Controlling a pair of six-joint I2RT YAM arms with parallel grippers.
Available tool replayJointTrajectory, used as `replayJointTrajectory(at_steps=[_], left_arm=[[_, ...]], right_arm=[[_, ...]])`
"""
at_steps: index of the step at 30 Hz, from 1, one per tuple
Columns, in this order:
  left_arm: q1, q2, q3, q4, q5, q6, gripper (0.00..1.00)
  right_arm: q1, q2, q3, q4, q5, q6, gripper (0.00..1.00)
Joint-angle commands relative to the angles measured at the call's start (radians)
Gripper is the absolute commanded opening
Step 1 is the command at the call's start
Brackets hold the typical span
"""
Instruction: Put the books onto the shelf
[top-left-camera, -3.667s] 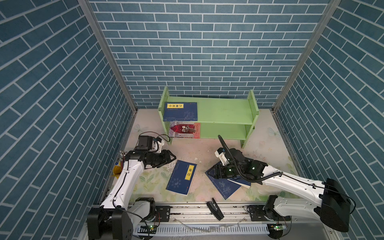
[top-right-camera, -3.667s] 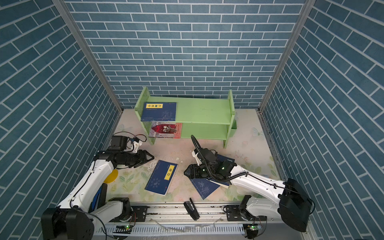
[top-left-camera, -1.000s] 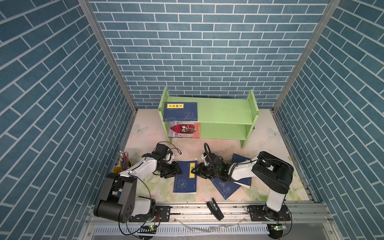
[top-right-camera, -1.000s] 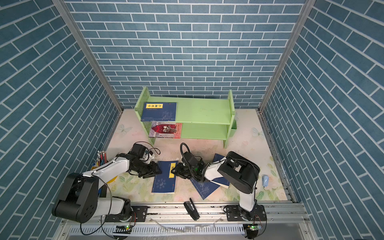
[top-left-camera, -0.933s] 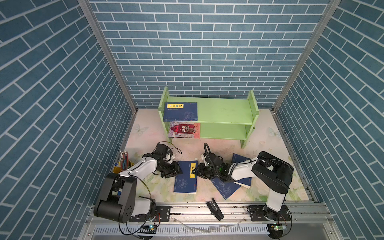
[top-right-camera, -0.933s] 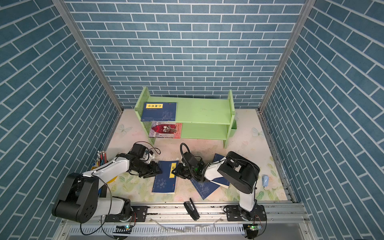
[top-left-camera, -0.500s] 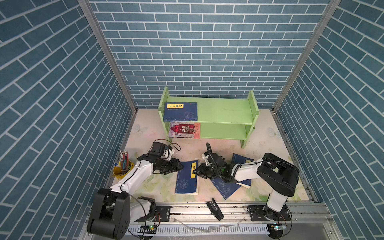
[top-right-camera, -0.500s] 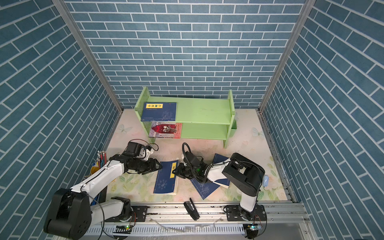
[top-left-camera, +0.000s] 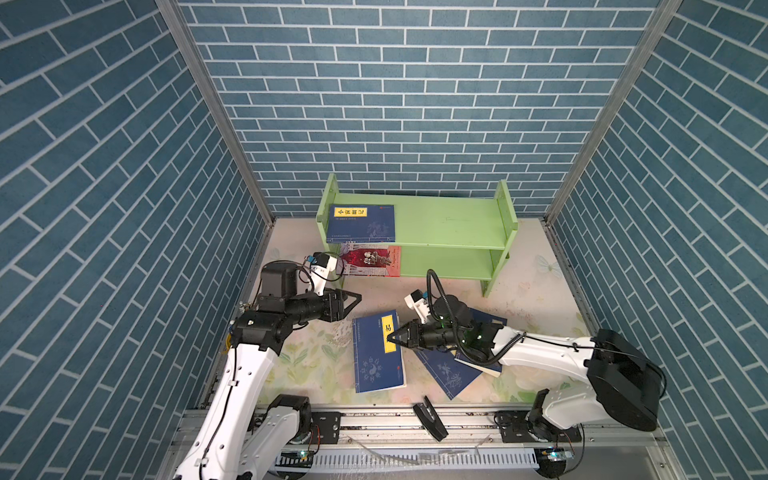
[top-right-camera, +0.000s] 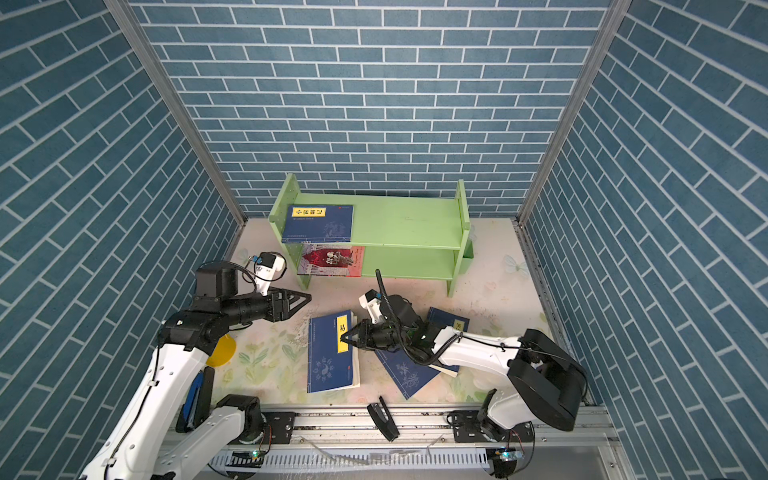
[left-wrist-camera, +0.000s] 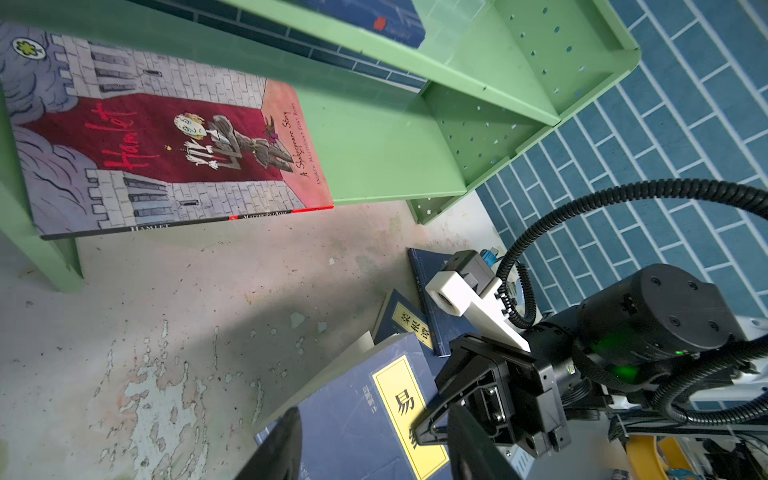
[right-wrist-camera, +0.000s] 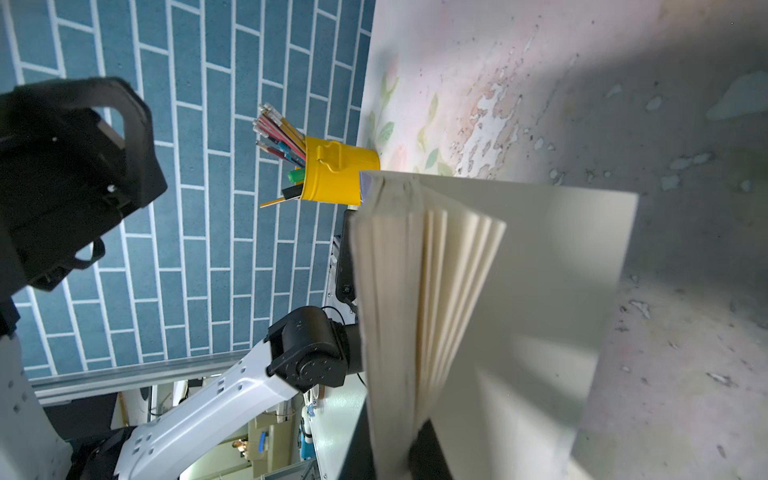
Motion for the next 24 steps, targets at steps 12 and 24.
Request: replayJointTrajectory(at_steps=[12,24], left_arm=[[0.19,0.117,0.246,0.002,0.548,-0.098,0.57],[0.16,0.061,0.104,0.199,0.606,-0.161,0.65]], right_arm=[[-0.154,-0.214,0.274,-0.403,-0.167,-0.242,0.0],[-0.28,-0.17,0.501,-0.474,-0.329,-0.324,0.0]])
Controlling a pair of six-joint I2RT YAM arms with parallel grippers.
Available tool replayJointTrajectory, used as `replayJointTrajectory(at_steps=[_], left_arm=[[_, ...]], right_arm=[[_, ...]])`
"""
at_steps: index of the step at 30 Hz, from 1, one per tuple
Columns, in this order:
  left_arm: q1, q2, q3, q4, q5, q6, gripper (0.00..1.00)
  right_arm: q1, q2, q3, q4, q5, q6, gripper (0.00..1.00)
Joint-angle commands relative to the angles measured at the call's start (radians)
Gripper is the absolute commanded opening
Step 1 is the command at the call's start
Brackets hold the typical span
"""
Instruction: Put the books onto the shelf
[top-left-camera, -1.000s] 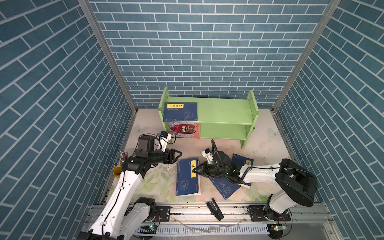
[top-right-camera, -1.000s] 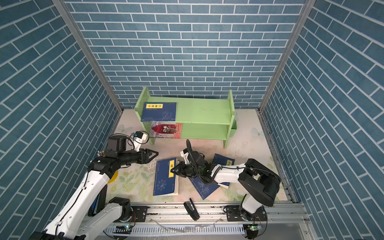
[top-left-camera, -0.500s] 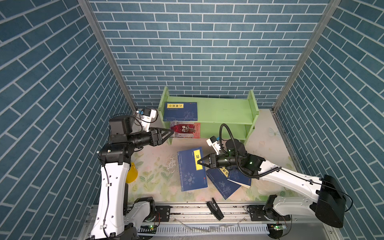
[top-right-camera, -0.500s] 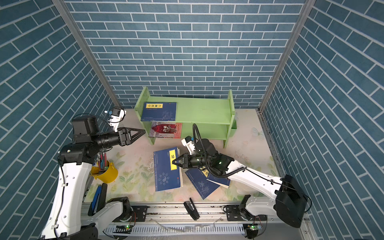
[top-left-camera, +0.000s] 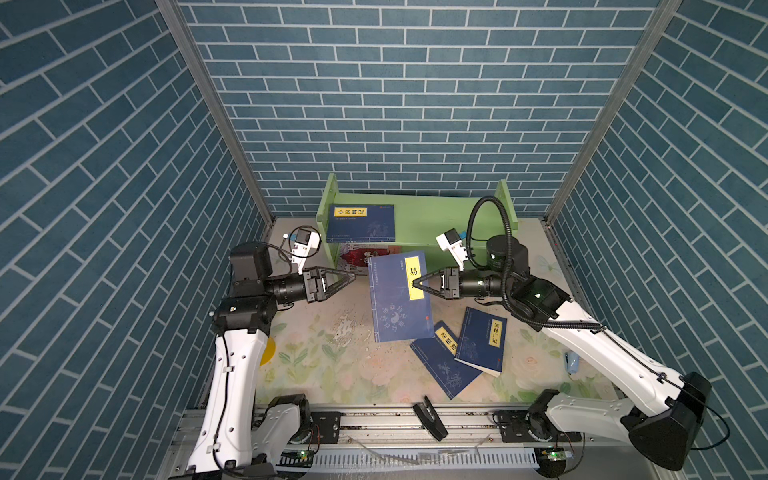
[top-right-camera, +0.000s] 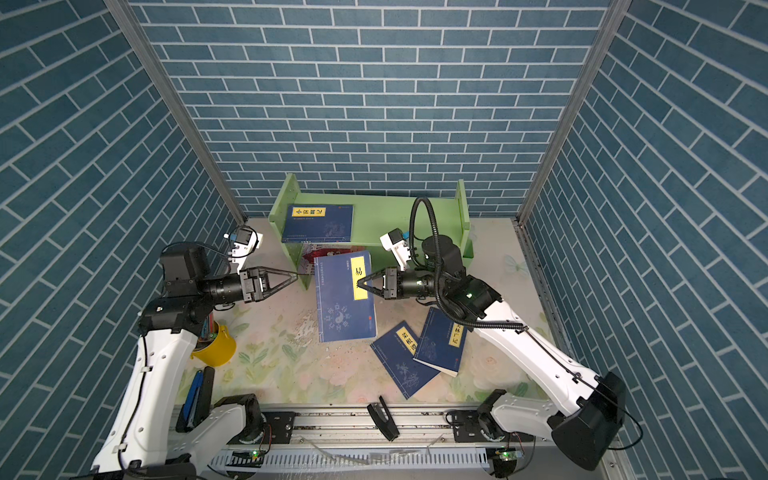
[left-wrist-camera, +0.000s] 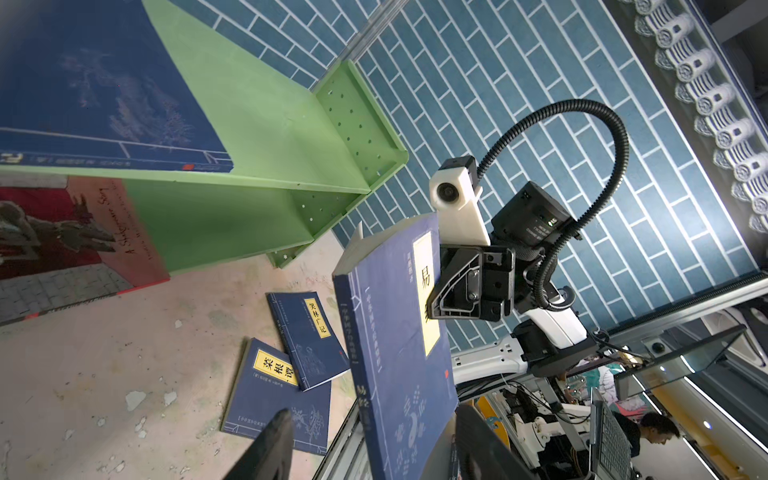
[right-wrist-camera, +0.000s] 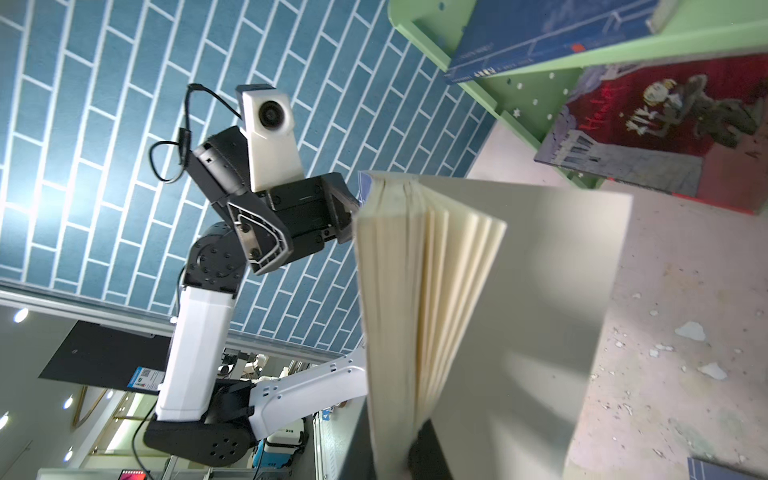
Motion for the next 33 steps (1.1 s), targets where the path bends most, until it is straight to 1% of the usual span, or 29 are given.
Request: replayJointTrajectory(at_steps=[1,4,10,13,16,19,20,24,25,27,28,31,32,33], left_arm=[[-0.015,-0.001,-0.006,0.05,0.045,0.009,0.65],[-0.038,0.023,-0.006,0.049,0.047,-0.007,0.65],[-0.174,0.08,0.044,0.073,0.043,-0.025,0.64],[-0.193,0.112,0.067,0.074,0.042,-0.032,0.63],[-0.195,0.141,0.076,0.07,0.025,-0.042,0.56],[-0.202,0.156,0.072,0.11,0.018,-0.083,0.45],[-0.205,0.159,0.068,0.128,0.014,-0.1,0.39],[-0.221,0.171,0.061,0.187,-0.013,-0.156,0.05],[-0.221,0.176,0.065,0.19,-0.026,-0.162,0.01],[-0.221,0.185,0.08,0.192,-0.05,-0.166,0.0],[-0.221,0.191,0.092,0.188,-0.063,-0.162,0.0],[-0.22,0.207,0.149,0.176,-0.097,-0.144,0.0],[-0.218,0.21,0.171,0.177,-0.112,-0.139,0.0],[-0.218,0.214,0.197,0.185,-0.136,-0.135,0.0]], right_arm=[[-0.015,0.018,0.055,0.008,-0.09,-0.05,0.0],[-0.027,0.038,0.08,0.027,-0.11,-0.046,0.0],[-0.032,0.093,0.126,0.058,-0.152,-0.044,0.0],[-0.033,0.109,0.133,0.08,-0.163,-0.041,0.0],[-0.034,0.117,0.14,0.082,-0.175,-0.042,0.0],[-0.035,0.121,0.148,0.082,-0.182,-0.044,0.0],[-0.037,0.123,0.15,0.083,-0.184,-0.044,0.0],[-0.038,0.138,0.157,0.089,-0.183,-0.048,0.0],[-0.042,0.141,0.155,0.091,-0.173,-0.047,0.09],[-0.053,0.14,0.149,0.085,-0.143,-0.048,0.33],[-0.062,0.136,0.143,0.083,-0.12,-0.045,0.42],[-0.103,0.097,0.121,0.061,-0.026,-0.045,0.61],[-0.122,0.079,0.115,0.043,-0.001,-0.049,0.67],[-0.147,0.052,0.121,-0.001,0.032,-0.066,0.7]])
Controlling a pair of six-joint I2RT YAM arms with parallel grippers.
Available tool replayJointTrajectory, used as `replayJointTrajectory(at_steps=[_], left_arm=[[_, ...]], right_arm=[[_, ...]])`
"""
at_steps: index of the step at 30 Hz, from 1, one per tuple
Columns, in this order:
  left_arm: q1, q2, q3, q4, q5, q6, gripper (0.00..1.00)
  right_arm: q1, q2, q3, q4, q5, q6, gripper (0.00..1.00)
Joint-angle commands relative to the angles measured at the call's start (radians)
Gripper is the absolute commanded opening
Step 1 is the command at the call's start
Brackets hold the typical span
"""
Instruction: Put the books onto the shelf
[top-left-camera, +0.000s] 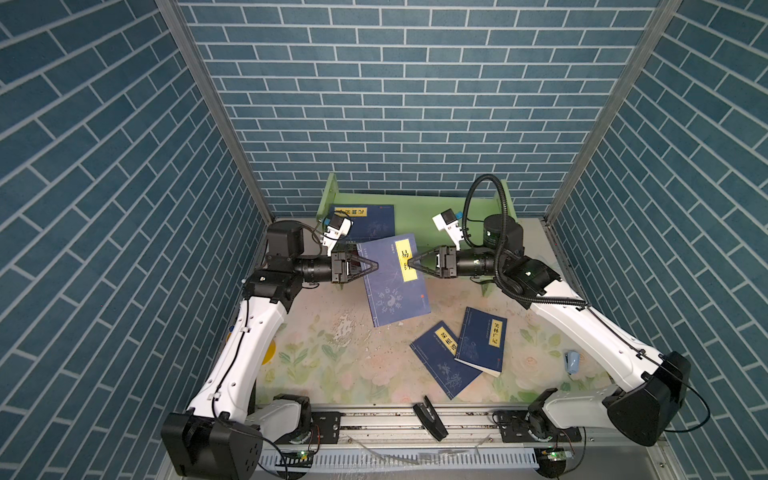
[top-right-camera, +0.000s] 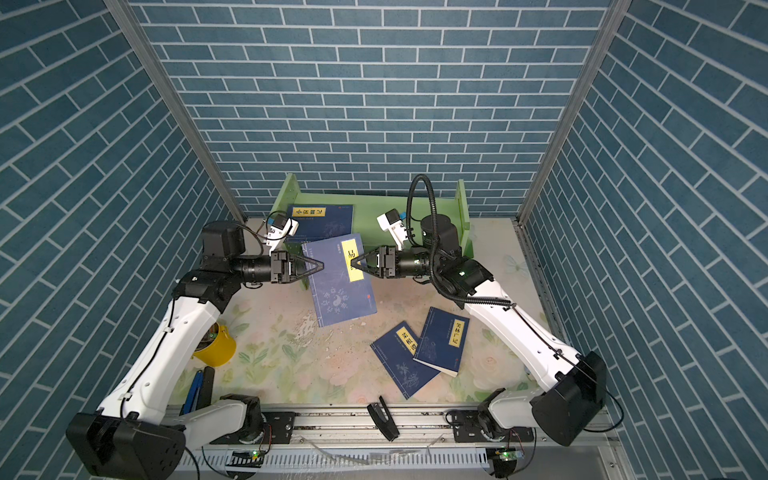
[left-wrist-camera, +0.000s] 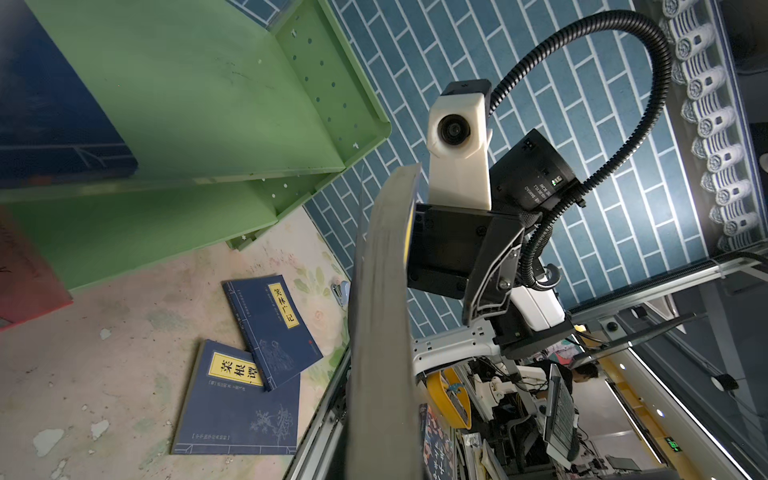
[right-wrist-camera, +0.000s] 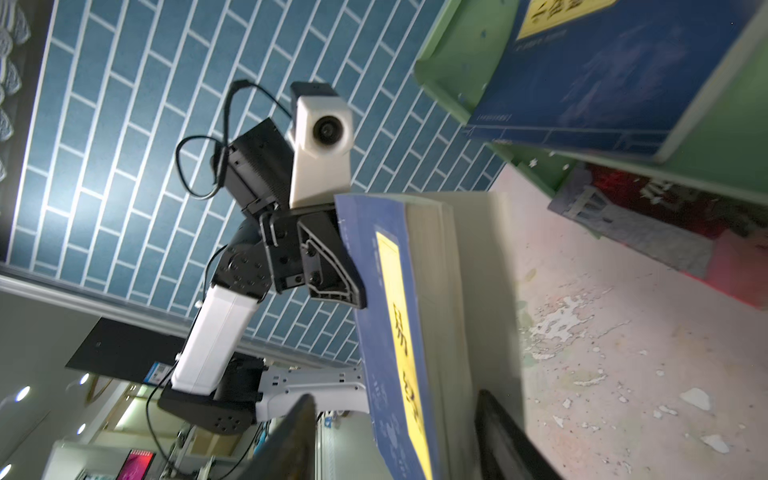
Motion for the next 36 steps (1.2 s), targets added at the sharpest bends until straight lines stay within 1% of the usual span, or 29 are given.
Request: replayJointTrajectory(at_steps=[1,3,5,7,10,13,15,17,21,28,30,36], left_arm=[[0.001,-0.001,0.1,0.046,-0.088,0.012,0.0],[0.009,0.0,0.146,0.078,-0.17,-0.01,0.0],[0.026,-0.003,0.177,0.136,-0.261,-0.069,0.0],[0.056,0.001,0.192,0.23,-0.34,-0.181,0.0],[0.113,0.016,0.177,0.403,-0.408,-0.423,0.0],[0.139,0.018,0.111,0.604,-0.461,-0.629,0.0],[0.139,0.02,0.084,0.667,-0.474,-0.7,0.0],[0.139,0.021,0.056,0.721,-0.483,-0.759,0.0],[0.139,0.006,-0.001,0.789,-0.499,-0.804,0.0],[0.137,-0.015,-0.052,0.796,-0.516,-0.8,0.0],[0.132,-0.021,-0.059,0.783,-0.516,-0.771,0.0],[0.113,-0.03,-0.101,0.791,-0.519,-0.771,0.0]], right_arm=[[-0.064,-0.109,0.008,-0.059,0.132,-0.048,0.75],[-0.096,-0.173,0.003,-0.101,0.211,-0.065,0.86],[-0.113,-0.217,0.001,-0.117,0.242,-0.071,0.87],[-0.114,-0.238,-0.011,-0.102,0.243,-0.051,0.88],[-0.113,-0.231,-0.067,0.034,0.206,0.052,0.87],[-0.111,-0.209,-0.157,0.279,0.166,0.193,0.86],[-0.105,-0.189,-0.19,0.387,0.164,0.245,0.86],[-0.088,-0.164,-0.195,0.436,0.172,0.257,0.86],[-0.039,-0.088,-0.177,0.523,0.161,0.28,0.86],[0.005,0.07,-0.137,0.753,0.151,0.386,0.86],[0.023,0.117,-0.1,0.769,0.143,0.394,0.86],[0.047,0.221,-0.023,0.841,0.132,0.44,0.85]])
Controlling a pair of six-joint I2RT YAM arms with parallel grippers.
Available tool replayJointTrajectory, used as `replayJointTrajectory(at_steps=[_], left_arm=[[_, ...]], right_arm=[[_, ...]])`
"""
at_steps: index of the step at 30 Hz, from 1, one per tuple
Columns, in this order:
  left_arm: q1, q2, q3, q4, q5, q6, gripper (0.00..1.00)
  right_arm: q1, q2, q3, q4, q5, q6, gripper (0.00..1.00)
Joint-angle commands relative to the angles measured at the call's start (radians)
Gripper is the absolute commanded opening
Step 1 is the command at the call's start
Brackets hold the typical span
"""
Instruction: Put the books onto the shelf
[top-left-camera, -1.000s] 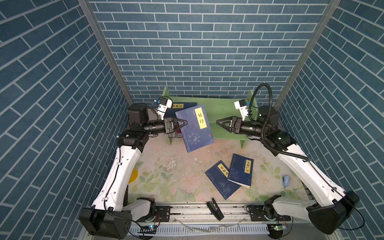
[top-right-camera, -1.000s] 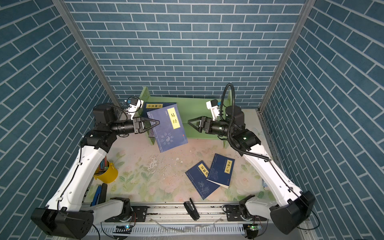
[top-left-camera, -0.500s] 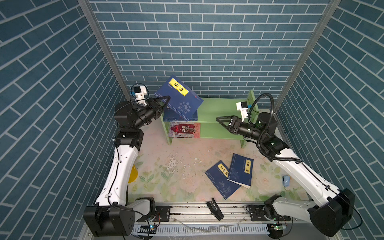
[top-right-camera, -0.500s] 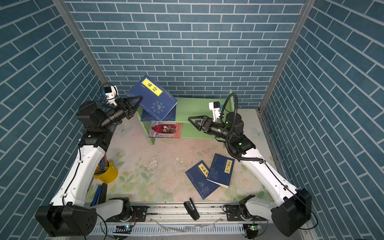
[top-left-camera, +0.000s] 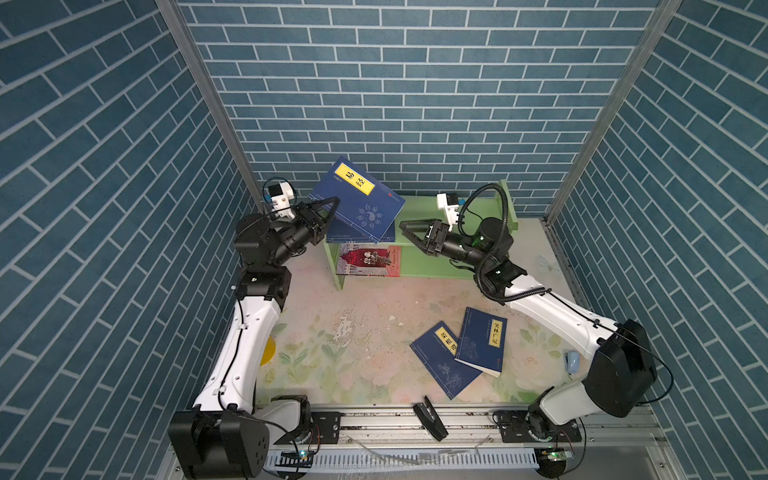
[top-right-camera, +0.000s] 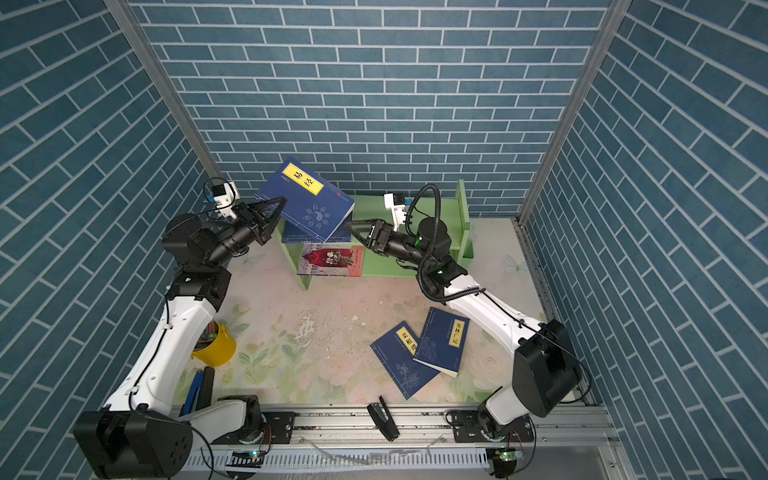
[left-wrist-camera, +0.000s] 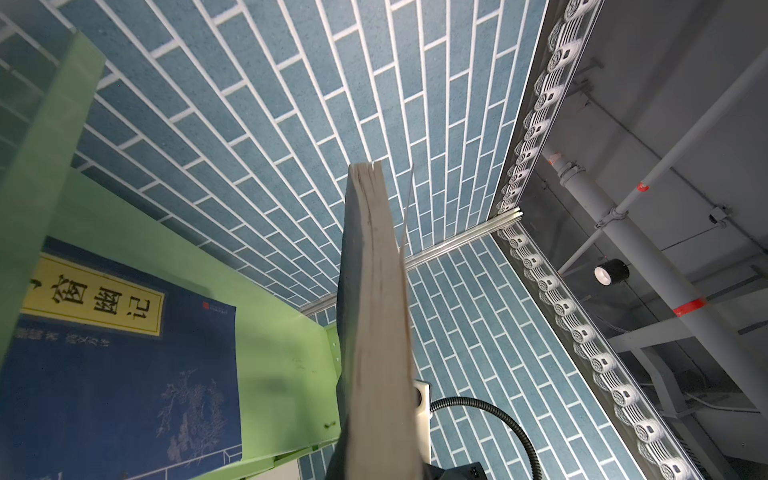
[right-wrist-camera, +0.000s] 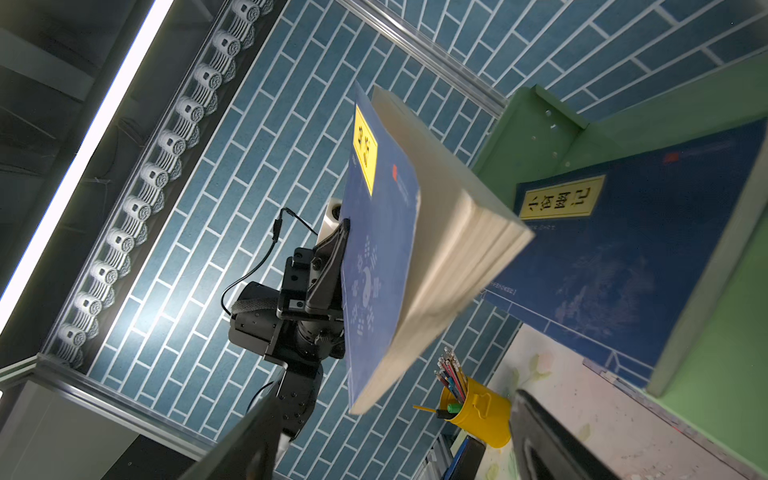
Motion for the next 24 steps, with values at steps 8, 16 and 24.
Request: replayJointTrajectory(at_steps=[8,16,24], left_arm=[[-0.029,-0.02,-0.032,0.107,-0.021,-0.025,0.0],[-0.04,-0.026,-0.054,0.128,-0.034,-0.045,0.0],[-0.041,-0.052,-0.093,0.071,-0.027,-0.003,0.11]], right_arm=[[0.03,0.121,0.124,0.185,-0.014,0.116,0.78],[0.045,0.216,0.209,0.267,-0.011,0.177,0.51],[0.041,0.228,0.248,0.226,-0.043,0.17,0.0]])
